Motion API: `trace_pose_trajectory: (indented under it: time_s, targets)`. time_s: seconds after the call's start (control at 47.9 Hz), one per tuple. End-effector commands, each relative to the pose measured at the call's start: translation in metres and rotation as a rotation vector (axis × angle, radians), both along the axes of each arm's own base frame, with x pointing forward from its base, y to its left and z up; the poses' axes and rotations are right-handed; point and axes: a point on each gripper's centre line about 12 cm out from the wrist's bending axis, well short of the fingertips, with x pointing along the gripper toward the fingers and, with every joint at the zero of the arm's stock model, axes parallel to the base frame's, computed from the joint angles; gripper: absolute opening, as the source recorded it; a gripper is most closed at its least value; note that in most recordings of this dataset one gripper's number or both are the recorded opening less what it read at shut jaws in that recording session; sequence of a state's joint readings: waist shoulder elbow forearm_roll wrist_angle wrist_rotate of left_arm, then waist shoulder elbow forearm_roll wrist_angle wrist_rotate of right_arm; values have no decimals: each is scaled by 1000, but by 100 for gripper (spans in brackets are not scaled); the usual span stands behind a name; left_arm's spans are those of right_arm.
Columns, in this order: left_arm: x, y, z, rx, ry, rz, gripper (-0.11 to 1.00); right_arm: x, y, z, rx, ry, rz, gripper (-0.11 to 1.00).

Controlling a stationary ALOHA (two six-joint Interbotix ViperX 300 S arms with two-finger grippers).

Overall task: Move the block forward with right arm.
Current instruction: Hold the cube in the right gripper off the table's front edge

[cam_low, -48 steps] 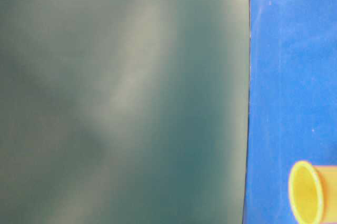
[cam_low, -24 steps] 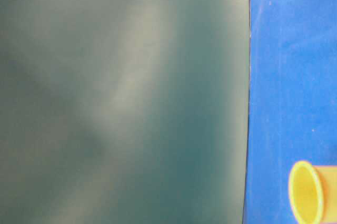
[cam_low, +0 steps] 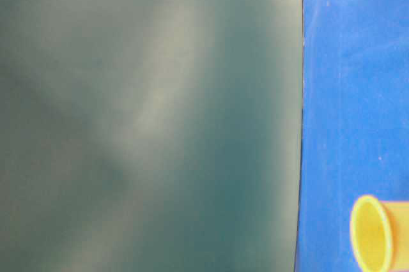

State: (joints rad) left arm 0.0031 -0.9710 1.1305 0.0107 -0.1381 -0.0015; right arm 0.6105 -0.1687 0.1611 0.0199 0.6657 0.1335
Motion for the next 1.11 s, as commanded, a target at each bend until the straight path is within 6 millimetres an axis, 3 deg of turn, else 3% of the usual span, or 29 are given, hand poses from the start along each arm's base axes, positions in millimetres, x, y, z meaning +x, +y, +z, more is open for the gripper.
trace_pose_trajectory:
  time_s: [0.0, 0.731, 1.086]
  targets:
    - [3, 0, 13, 3, -34, 1, 1, -2, 1, 16, 30, -35, 2, 40]
    - [-3, 0, 24, 2, -71, 1, 1, 0, 4, 11, 94, 17, -45, 40]
    - [-11, 0, 19, 5, 23, 3, 1, 3, 3, 9, 57, -8, -37, 40]
